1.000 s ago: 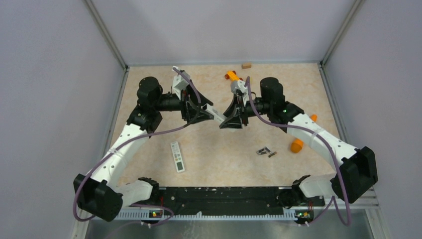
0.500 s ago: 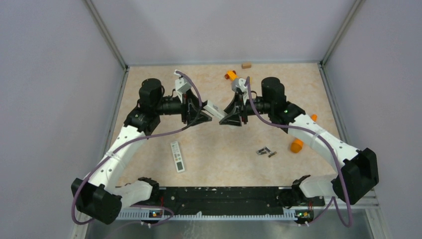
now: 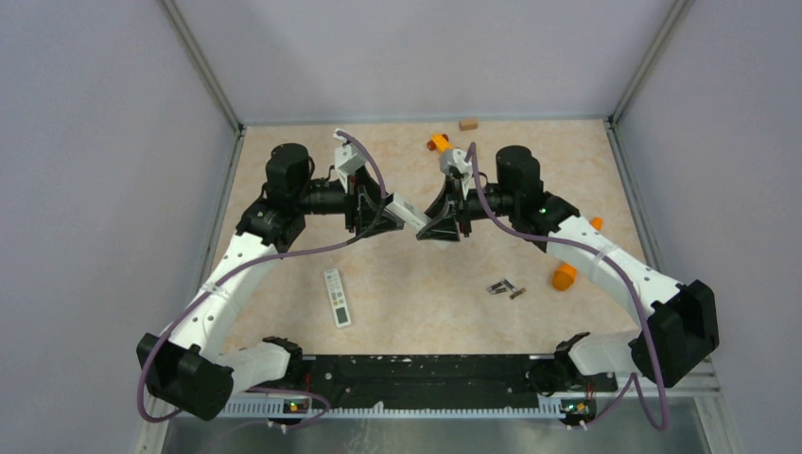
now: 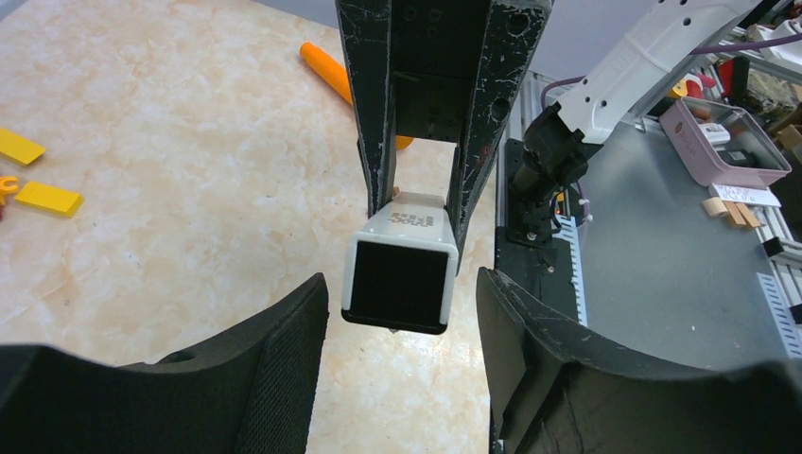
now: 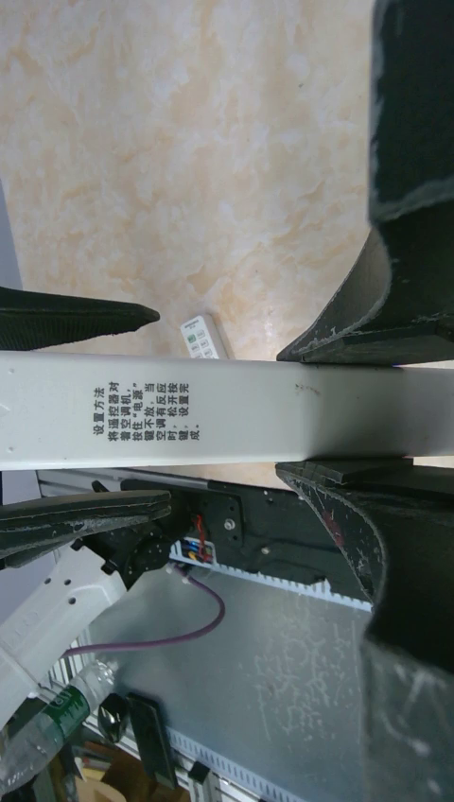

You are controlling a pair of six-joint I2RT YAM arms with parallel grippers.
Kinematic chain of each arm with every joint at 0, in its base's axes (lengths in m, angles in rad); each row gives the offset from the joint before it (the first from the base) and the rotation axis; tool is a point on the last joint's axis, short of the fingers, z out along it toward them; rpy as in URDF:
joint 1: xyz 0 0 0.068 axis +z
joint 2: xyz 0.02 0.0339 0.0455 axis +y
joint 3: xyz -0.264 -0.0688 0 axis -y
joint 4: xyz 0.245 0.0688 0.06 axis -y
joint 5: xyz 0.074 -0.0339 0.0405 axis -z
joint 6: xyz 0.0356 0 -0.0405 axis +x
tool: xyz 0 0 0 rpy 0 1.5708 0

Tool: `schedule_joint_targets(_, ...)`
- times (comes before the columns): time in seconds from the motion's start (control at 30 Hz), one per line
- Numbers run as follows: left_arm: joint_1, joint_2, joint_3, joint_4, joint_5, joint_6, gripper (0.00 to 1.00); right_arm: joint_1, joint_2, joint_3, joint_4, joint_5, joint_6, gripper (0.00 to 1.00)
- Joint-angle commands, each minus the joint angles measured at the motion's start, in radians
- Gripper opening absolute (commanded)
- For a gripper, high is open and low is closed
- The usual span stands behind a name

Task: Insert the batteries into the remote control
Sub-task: Adjust the remote control.

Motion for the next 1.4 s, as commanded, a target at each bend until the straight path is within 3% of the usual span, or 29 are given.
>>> schedule_joint_targets(0.0,0.002,-0.005,0.026,0.027,0.037,0.041,0.63,0.011,0.016,0.082,-0.033,-0.062,-0.04,0.0)
schedule_joint_targets(0.23,0.001,-0.004,0.024,0.005,0.082,0.067,0.53,0.014,0.032,0.104,-0.065,-0.08,-0.051,0.0)
schedule_joint_targets(0.47,0.002,-0.006,0.021,0.01,0.088,0.068,0.58,0.014,0.059,0.132,-0.114,-0.102,-0.074,0.0)
schedule_joint_targets(0.7,0.002,0.005,0.022,0.015,0.104,0.059,0.42,0.014,0.049,0.126,-0.107,-0.096,-0.08,0.0)
schedule_joint_targets(0.83,0.002,0.009,0.02,0.016,0.105,0.056,0.39,0.014,0.041,0.118,-0.087,-0.088,-0.076,0.0)
schedule_joint_targets(0.9,0.002,0.011,0.021,0.015,0.111,0.055,0.33,0.014,0.038,0.113,-0.071,-0.083,-0.067,0.0)
schedule_joint_targets(0.97,0.001,0.011,0.02,0.017,0.123,0.055,0.08,0.014,0.039,0.11,-0.055,-0.079,-0.043,0.0)
schedule_joint_targets(1.0,0.001,0.01,0.018,0.022,0.124,0.054,0.0,0.014,0.043,0.113,-0.056,-0.08,-0.03,0.0)
schedule_joint_targets(1.03,0.002,0.008,0.017,0.03,0.123,0.054,0.0,0.014,0.049,0.118,-0.057,-0.079,-0.015,0.07)
schedule_joint_targets(1.1,0.001,-0.001,0.008,0.055,0.11,0.06,0.0,0.013,0.06,0.114,-0.036,-0.063,0.028,0.34)
schedule_joint_targets(1.17,0.005,-0.017,-0.004,0.07,0.088,0.095,0.0,0.002,0.054,0.086,0.04,-0.033,0.121,0.53)
schedule_joint_targets(1.37,0.056,-0.046,-0.001,0.16,0.056,0.153,0.0,-0.078,-0.039,-0.088,0.565,0.009,0.603,0.83)
